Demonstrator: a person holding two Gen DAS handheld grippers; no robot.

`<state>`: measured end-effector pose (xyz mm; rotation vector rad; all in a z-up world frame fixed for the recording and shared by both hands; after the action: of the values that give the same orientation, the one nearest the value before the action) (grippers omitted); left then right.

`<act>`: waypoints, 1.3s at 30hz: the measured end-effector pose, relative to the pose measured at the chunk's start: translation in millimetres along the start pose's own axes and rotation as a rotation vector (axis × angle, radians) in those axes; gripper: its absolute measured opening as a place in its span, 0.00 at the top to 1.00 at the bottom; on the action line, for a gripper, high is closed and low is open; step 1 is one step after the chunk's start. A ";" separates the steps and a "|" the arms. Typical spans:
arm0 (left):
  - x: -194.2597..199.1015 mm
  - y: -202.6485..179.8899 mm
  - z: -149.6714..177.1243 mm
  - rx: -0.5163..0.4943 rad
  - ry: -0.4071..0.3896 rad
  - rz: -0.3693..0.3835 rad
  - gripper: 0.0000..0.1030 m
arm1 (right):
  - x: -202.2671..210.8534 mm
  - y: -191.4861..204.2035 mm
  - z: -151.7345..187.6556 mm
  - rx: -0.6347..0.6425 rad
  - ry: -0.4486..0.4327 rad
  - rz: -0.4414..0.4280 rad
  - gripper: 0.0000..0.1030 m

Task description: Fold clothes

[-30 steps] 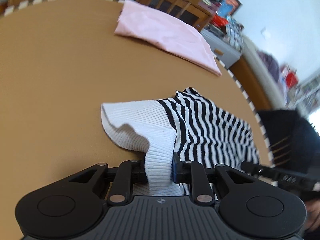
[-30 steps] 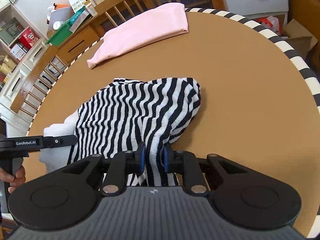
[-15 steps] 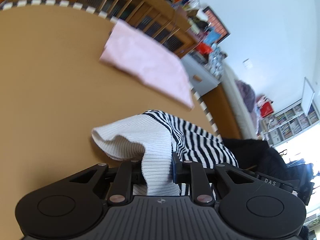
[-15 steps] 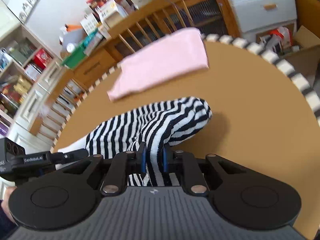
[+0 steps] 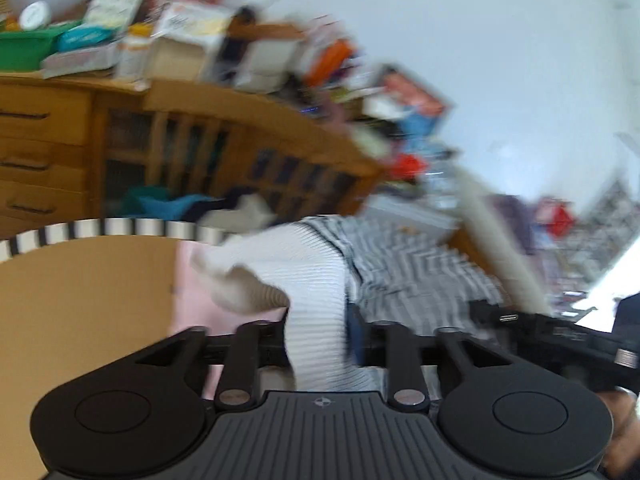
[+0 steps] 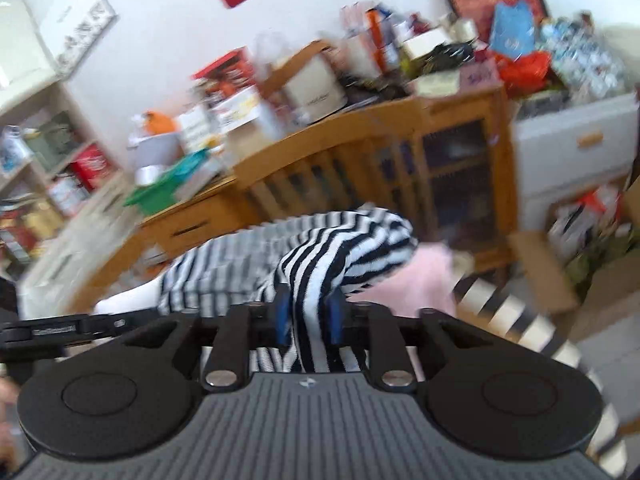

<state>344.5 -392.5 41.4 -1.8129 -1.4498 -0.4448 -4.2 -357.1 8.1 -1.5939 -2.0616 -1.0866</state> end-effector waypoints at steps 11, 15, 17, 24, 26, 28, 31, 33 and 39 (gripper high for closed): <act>-26.1 3.5 66.1 -0.186 -0.074 -0.259 0.40 | -54.6 -40.5 33.8 0.030 -0.012 0.135 0.55; -20.3 -35.1 97.0 -0.245 -0.090 -0.193 0.38 | -35.6 -8.4 56.2 0.130 -0.081 0.144 0.53; -15.7 -53.8 111.3 -0.261 -0.099 -0.187 0.30 | -22.7 10.6 70.8 0.205 -0.105 0.161 0.41; 7.6 -88.9 149.8 -0.244 -0.099 -0.210 0.08 | 15.5 48.9 115.3 0.301 -0.152 0.189 0.12; 12.1 -90.1 153.8 -0.234 -0.101 -0.227 0.05 | 22.0 50.1 119.1 0.271 -0.156 0.195 0.11; 15.8 -89.5 155.3 -0.220 -0.102 -0.224 0.04 | 26.9 51.6 122.0 0.259 -0.158 0.197 0.09; 20.1 -88.5 156.0 -0.220 -0.100 -0.229 0.01 | 33.8 53.1 127.3 0.277 -0.162 0.200 0.06; 21.7 -88.0 156.1 -0.225 -0.102 -0.236 0.01 | 37.4 52.6 127.4 0.270 -0.161 0.202 0.06; 20.3 -82.1 158.6 -0.185 -0.079 -0.219 0.01 | 42.8 49.2 127.2 0.244 -0.157 0.199 0.05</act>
<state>244.4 -256.5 -20.2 -1.8390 -1.7199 -0.6424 52.0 -231.3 -29.9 -1.7582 -1.9880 -0.6341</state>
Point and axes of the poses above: each gripper's, at about its wrist camera, not at the fingertips, and x roughly against the way its jaws point, y to its left, z to its underside, the point moved 2 cm from there along -x, roughly the way its jaws point, and after that the axes turned 3 degrees about -y, right-handed, at the moved point
